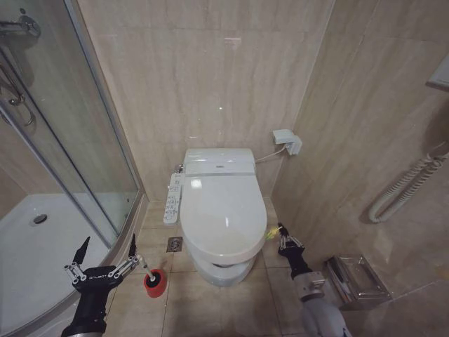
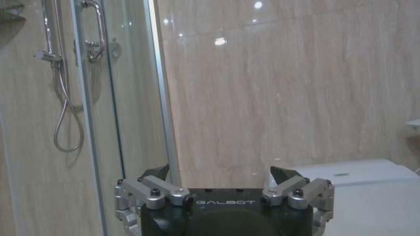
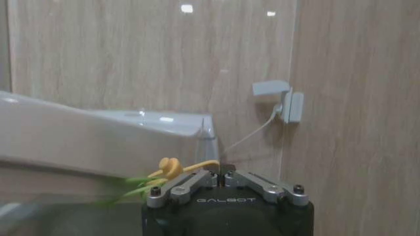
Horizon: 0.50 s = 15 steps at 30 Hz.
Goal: Open the toilet lid, clean the toilet bowl with a toilet brush, close the toilet lid, and flush.
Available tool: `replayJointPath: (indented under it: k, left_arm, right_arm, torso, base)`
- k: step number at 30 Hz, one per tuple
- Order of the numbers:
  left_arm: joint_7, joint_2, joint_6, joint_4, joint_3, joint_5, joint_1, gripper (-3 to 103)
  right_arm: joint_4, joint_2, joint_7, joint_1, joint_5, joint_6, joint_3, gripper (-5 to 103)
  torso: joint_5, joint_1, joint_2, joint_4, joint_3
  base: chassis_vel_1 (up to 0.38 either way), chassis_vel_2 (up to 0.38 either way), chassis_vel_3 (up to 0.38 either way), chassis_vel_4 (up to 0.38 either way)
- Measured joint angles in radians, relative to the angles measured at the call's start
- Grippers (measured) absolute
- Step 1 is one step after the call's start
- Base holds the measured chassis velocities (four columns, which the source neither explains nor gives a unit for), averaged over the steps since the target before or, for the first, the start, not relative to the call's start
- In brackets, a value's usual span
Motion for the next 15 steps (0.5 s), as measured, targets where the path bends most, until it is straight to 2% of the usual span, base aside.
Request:
replayJointPath:
  k: [15]
  left_arm:
    - [0.0, 0.0, 0.0, 0.0, 0.0, 0.0, 0.0, 100]
  right_arm:
    - [0.106, 0.001, 0.004, 0.036, 0.065, -0.048, 0.029, 2]
  torso:
    - [-0.0002, 0.0, 0.0, 0.0, 0.0]
  base:
    - [0.0, 0.0, 0.0, 0.0]
